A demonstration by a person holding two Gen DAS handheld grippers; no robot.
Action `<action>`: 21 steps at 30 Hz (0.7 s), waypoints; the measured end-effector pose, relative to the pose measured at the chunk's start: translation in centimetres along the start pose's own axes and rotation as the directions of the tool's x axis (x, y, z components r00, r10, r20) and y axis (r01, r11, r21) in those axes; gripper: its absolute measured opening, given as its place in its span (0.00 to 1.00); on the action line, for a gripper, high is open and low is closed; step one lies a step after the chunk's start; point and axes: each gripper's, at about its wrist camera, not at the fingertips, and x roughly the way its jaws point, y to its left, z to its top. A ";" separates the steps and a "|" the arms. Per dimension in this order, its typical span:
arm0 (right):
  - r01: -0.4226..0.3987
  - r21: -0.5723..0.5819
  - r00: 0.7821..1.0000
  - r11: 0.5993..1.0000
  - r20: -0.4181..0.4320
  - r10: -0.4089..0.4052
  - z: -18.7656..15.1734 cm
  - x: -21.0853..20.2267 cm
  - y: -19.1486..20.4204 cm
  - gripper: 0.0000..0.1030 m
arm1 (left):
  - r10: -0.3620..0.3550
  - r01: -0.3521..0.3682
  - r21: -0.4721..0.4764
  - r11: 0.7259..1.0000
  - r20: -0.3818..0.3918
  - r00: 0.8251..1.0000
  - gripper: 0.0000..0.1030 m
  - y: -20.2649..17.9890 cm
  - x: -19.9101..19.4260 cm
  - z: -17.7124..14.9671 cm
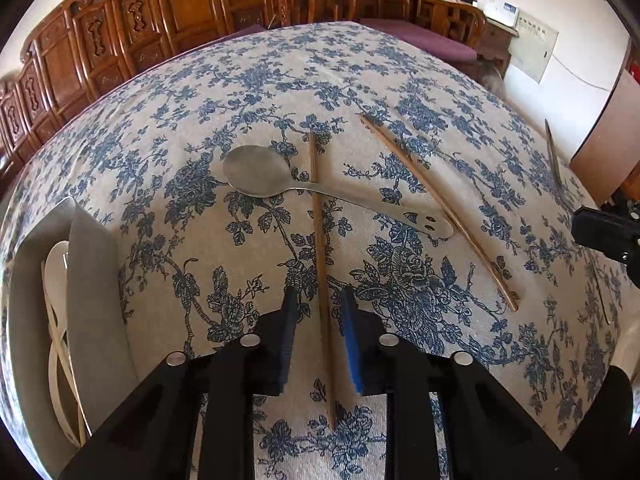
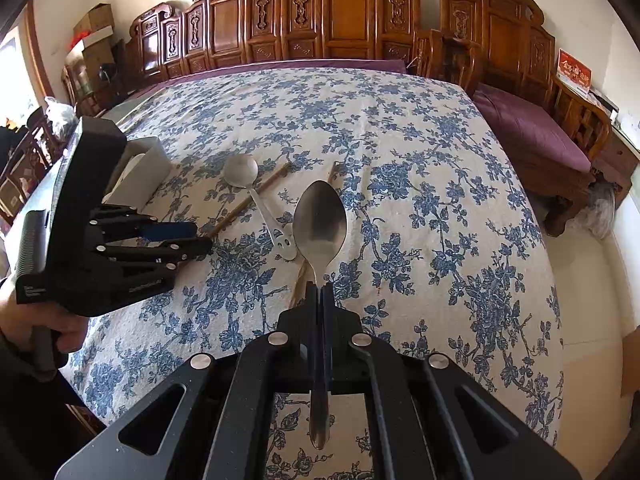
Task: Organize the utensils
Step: 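Grasp a wooden chopstick with the left tool while the right tool holds the metal spoon, then carry the chopstick into the grey tray and open the left tool while the right tool holds the spoon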
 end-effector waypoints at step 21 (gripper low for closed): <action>0.003 -0.043 0.999 0.999 0.042 -0.001 0.8 -2.1 1.7 0.04 | -0.051 0.051 0.018 0.999 -0.025 0.998 0.04 -0.3 -7.0 -2.9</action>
